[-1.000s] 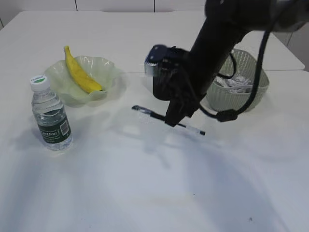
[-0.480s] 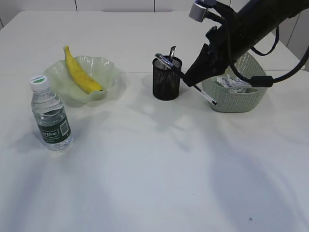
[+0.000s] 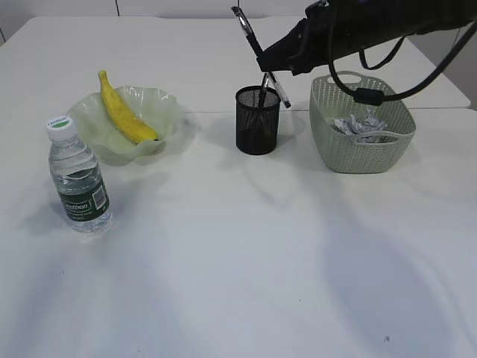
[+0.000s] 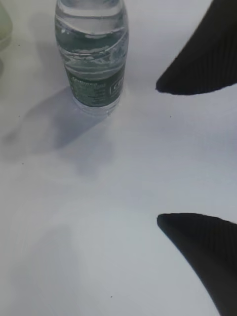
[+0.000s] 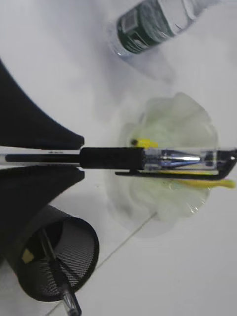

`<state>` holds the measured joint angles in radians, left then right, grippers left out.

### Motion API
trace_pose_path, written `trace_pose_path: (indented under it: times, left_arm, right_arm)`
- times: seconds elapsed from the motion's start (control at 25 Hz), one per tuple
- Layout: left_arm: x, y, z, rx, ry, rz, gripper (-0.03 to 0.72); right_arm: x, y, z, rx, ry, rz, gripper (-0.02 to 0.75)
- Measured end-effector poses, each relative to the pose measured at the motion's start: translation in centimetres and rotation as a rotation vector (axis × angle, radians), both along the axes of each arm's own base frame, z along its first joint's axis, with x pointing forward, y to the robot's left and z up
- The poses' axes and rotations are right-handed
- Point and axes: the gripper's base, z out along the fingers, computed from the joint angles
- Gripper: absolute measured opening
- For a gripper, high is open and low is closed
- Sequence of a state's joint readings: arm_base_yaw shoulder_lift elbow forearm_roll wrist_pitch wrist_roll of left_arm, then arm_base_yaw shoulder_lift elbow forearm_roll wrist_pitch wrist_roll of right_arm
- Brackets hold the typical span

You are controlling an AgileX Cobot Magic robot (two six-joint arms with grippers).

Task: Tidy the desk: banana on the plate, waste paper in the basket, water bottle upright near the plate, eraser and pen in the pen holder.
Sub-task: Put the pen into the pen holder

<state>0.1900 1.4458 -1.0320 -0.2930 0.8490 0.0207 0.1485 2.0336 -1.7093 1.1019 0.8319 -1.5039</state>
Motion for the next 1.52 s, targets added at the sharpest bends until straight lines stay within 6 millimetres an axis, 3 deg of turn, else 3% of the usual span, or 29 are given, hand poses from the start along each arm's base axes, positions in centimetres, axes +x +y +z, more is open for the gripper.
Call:
trace_pose_path:
  times: [0.4, 0.88, 1.24, 1.52]
  left_arm:
    - [0.0, 0.0, 0.0, 0.002, 0.000, -0.001, 0.528]
    - [-0.1, 0.0, 0.0, 0.000, 0.008, -0.003, 0.528]
    - [-0.1, 0.0, 0.0, -0.002, 0.013, -0.004, 0.528]
    - [-0.1, 0.0, -0.1, 0.001, 0.016, -0.006, 0.528]
  right_arm:
    - [3.8, 0.6, -4.5, 0.273, -0.094, -0.124, 0.048]
    - [5.0, 0.3, -8.1, 0.199, -0.149, -0.156, 0.048]
    - [6.3, 0.4, -6.8, 0.202, -0.213, -0.167, 0.047]
    - [7.8, 0.5, -7.6, 0.203, -0.234, -0.181, 0.047]
